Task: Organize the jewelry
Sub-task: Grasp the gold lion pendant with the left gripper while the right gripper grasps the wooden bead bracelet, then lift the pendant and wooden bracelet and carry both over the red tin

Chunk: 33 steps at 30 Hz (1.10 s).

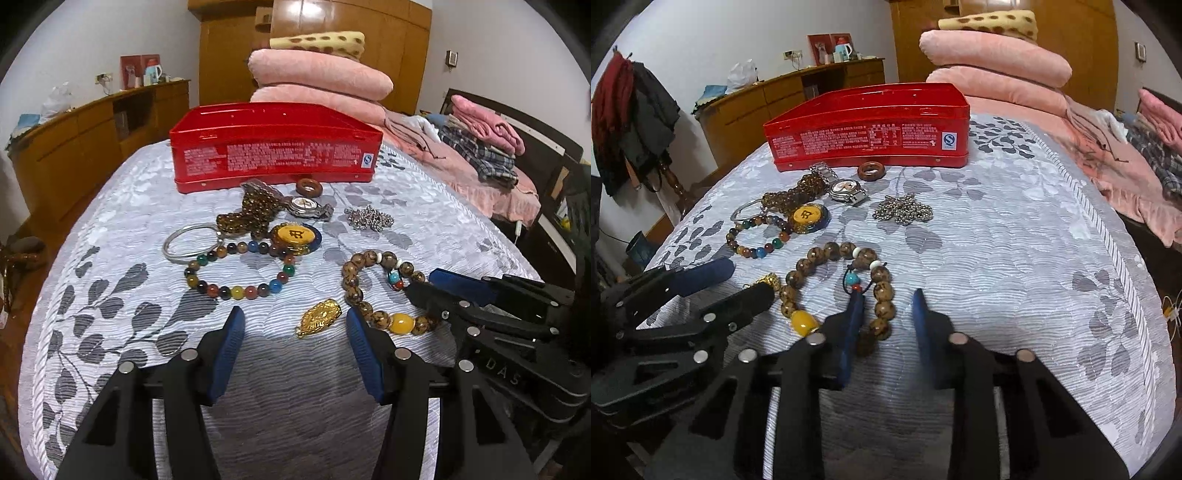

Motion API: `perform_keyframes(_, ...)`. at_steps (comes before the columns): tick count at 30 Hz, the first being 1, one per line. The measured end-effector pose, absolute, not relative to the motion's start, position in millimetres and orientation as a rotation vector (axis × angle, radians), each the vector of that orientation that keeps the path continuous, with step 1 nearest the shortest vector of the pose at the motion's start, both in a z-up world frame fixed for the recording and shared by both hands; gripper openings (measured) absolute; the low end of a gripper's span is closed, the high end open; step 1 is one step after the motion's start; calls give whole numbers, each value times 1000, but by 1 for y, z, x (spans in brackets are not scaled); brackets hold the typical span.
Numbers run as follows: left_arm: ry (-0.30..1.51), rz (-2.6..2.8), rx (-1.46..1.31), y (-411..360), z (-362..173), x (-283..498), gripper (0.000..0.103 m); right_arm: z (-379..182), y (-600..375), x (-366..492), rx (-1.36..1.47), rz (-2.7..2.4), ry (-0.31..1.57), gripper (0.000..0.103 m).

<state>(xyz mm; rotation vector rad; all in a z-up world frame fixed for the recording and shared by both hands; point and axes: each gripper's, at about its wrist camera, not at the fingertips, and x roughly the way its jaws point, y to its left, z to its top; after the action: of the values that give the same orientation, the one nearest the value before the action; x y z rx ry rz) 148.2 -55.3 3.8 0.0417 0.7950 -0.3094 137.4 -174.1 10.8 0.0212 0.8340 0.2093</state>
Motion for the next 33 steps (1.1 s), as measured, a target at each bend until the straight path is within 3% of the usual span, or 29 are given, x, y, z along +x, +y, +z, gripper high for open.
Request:
perform_keyframes(7, 798, -294, 65, -59, 3, 150, 38, 11, -178, 139, 40, 214, 839, 18)
perform_keyframes(10, 795, -286, 52, -56, 3, 150, 20, 12, -179, 139, 43, 213, 839, 18)
perform_keyframes(18, 805, -301, 4, -50, 4, 152, 21, 11, -177, 140, 42, 216, 841, 20)
perform_keyframes(24, 804, -293, -4, -51, 5, 152, 20, 11, -176, 140, 23, 210, 839, 10)
perform_keyframes(33, 771, -302, -23, -46, 18, 147, 20, 28, -177, 137, 66, 243, 827, 10)
